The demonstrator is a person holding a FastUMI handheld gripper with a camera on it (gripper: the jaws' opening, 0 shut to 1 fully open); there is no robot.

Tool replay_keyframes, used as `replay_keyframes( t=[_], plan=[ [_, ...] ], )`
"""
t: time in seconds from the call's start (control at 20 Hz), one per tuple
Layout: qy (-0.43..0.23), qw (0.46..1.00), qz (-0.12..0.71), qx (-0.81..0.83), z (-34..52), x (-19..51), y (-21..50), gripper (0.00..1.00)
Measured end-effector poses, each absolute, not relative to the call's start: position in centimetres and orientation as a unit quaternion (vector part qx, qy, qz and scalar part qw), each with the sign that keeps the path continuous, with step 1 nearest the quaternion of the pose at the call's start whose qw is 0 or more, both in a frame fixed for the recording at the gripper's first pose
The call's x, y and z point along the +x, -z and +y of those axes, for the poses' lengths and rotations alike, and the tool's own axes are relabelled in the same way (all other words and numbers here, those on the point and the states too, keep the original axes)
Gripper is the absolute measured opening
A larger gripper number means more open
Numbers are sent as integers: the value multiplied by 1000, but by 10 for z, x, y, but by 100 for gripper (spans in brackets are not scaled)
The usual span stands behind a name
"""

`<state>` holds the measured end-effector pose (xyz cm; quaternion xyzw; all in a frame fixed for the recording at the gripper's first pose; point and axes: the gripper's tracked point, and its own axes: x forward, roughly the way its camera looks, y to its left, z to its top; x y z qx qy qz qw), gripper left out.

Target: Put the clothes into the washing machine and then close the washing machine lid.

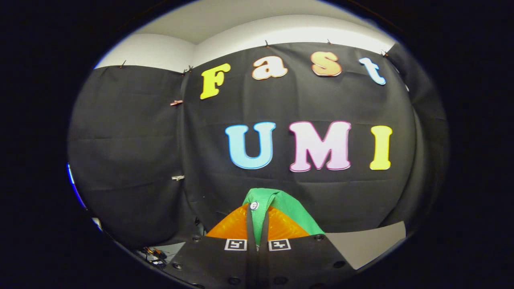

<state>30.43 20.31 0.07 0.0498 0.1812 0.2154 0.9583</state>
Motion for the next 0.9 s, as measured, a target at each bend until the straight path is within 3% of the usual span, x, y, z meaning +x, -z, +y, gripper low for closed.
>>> replay_keyframes(
  t=[0.35, 0.9],
  plan=[
    [-270, 935, 225, 51, 262, 318, 78, 5],
    [-347, 864, 362, 31, 315, 317, 264, 5]
  ],
)
